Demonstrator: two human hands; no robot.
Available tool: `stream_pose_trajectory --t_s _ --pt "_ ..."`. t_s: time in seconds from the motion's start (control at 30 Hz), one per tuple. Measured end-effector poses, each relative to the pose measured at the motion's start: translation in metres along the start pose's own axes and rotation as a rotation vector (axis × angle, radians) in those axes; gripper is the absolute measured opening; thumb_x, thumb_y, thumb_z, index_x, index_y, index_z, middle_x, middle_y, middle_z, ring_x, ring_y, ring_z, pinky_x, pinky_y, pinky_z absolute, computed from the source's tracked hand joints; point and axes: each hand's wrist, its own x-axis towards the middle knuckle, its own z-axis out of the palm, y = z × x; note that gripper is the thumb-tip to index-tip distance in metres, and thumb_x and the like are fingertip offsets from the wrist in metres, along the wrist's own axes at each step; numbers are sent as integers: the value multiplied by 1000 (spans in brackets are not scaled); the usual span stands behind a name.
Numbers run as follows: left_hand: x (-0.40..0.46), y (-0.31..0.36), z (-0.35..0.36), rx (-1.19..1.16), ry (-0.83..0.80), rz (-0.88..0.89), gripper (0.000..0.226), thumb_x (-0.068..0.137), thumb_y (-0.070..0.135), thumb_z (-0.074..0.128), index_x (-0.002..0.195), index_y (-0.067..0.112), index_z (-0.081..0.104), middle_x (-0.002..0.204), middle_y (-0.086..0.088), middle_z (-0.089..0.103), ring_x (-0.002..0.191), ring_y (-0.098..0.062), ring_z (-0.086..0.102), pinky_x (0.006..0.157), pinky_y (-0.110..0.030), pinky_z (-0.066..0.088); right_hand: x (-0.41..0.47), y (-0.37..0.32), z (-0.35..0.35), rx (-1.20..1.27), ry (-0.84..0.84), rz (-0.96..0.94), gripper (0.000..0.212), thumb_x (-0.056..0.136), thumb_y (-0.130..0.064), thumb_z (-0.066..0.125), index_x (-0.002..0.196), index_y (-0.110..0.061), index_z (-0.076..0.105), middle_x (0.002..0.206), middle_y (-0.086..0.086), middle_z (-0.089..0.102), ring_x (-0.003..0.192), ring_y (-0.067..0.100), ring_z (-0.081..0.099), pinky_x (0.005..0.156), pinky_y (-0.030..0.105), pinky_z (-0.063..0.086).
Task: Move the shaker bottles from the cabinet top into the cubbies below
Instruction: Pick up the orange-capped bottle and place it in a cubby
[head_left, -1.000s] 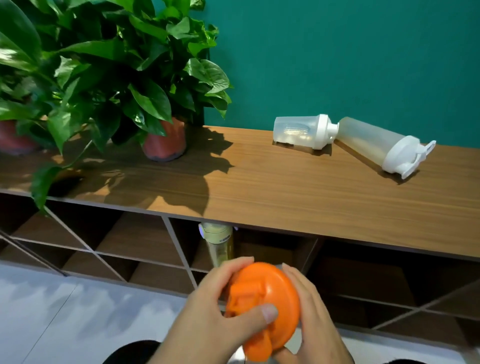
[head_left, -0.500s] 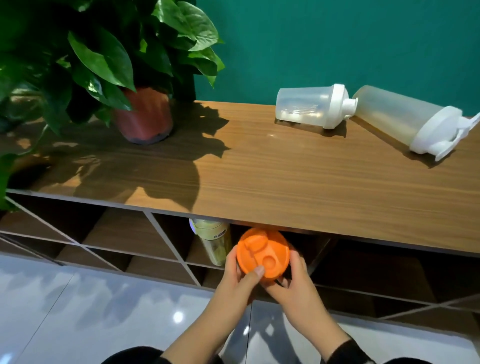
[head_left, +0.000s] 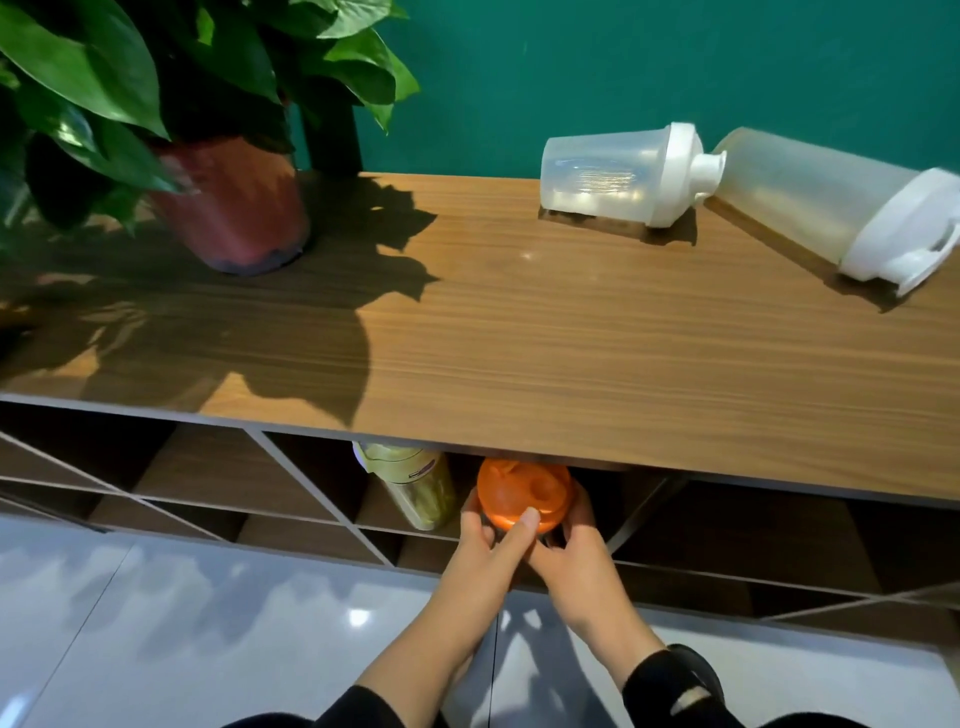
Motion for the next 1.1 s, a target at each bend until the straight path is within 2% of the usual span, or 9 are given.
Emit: stream_pose_trajectory --t_s 0.13,0.2,0.4,0.53,0.7,0.8,0.9,1.0,1.1 --pt "5 -4 1 11 17 25 86 63 70 73 135 48 31 137 2 58 129 -15 55 115 -45 40 6 8 -1 10 27 11 73 86 -26 77 145 -30 33 109 -21 58 112 7 58 85 14 42" --pt "11 -9 0 14 20 32 96 58 76 73 140 53 29 139 4 57 131 -15 53 115 -45 39 9 10 -2 -15 31 5 71 88 -24 74 146 -31 33 108 -24 58 106 -2 59 82 11 42" --pt "15 -9 -1 32 22 8 81 66 69 67 138 49 37 133 3 60 126 -14 57 114 -45 41 12 12 -2 -75 58 46 56 92 -23 69 140 -27 41 101 -13 65 88 -2 61 63 8 45" --pt "4 0 2 111 28 -57 51 74 69 62 117 46 48 132 2 59 124 -12 55 112 -40 41 8 15 -3 -193 33 119 45 92 -29 68 132 -14 52 88 -4 68 78 5 65 57 8 46" --pt "-20 12 8 372 191 -32 60 98 48 48 148 17 38 141 0 54 128 -16 52 98 -25 39 -20 5 -15 -382 -58 237 49 94 -34 65 138 -14 58 125 2 68 116 14 62 100 26 47" --pt "-55 22 7 584 251 161 28 99 40 51 119 31 66 105 16 72 95 0 64 80 -16 49 -48 -23 -22 -456 -174 201 19 92 -38 64 94 -27 79 87 -4 78 88 9 71 89 33 58" --pt "-87 32 5 693 243 531 20 92 34 58 78 33 72 79 15 72 77 -2 68 71 -22 57 -85 -64 -42 -443 -167 5 22 91 -36 64 77 -21 74 75 0 75 69 8 70 73 30 60" --pt "-105 64 7 650 243 930 20 87 32 58 77 27 75 77 15 71 77 -4 70 66 -19 53 -112 -109 -73 -370 -18 -333 25 89 -37 64 70 -21 70 64 0 72 60 13 67 60 31 54" --pt "-93 110 16 626 282 1068 26 91 31 54 90 16 75 89 13 69 89 -2 66 76 -18 50 -98 -145 -100 -320 180 -519 23 91 -38 61 74 -27 71 75 -6 71 74 14 67 63 23 51"
